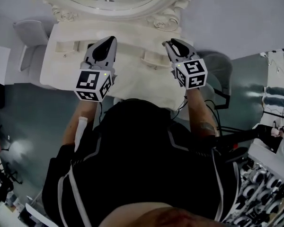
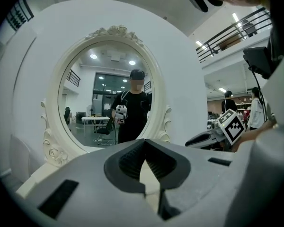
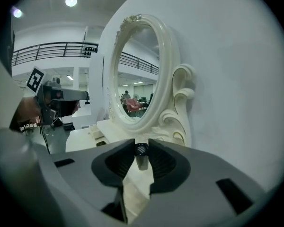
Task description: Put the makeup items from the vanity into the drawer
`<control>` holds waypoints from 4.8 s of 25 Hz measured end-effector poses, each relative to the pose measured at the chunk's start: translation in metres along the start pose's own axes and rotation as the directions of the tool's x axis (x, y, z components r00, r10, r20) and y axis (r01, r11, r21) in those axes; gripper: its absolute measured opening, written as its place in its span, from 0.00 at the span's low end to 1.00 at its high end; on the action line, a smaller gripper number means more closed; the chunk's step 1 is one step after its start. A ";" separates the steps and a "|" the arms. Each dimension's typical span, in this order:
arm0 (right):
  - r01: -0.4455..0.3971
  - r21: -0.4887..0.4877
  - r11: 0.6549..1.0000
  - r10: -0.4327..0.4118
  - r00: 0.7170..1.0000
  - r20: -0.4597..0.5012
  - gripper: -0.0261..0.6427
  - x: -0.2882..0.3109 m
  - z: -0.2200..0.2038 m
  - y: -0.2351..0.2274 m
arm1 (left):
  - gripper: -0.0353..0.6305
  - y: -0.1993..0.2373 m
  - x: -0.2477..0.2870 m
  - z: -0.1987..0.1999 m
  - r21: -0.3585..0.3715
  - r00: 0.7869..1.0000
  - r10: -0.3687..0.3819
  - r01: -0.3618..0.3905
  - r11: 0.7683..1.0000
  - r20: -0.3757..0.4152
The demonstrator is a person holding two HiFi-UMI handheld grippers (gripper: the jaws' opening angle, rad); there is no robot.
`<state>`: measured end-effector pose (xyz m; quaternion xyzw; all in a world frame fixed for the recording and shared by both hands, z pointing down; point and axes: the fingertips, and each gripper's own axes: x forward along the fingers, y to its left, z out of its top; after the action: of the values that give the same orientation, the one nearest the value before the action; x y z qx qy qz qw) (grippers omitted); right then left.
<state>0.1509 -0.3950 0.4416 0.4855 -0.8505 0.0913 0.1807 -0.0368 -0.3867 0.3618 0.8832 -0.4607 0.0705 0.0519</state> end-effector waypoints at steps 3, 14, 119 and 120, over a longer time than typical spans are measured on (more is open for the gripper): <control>-0.033 -0.030 0.999 0.032 0.999 -0.029 0.18 0.010 -0.015 0.001 | 0.06 -0.006 -0.002 -0.012 0.000 1.000 0.021 -0.021 1.000 -0.017; -0.203 -0.117 0.972 0.187 0.974 -0.131 0.18 0.037 -0.071 0.029 | 0.06 -0.020 -0.010 -0.073 -0.061 0.993 0.084 -0.089 0.994 -0.083; 0.264 0.064 0.962 -0.272 0.939 0.212 0.05 -0.134 0.105 0.010 | 0.06 -0.006 -0.025 0.050 -0.040 0.981 -0.162 0.167 0.985 0.110; 0.268 0.064 0.961 -0.275 0.938 0.211 0.05 -0.135 0.105 0.009 | 0.06 -0.007 -0.024 0.050 -0.040 0.980 -0.163 0.168 0.985 0.110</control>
<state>0.1825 -0.3182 0.2925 0.6082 -0.7884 0.0261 0.0890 -0.0411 -0.3713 0.3080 0.9195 -0.3892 0.0075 0.0548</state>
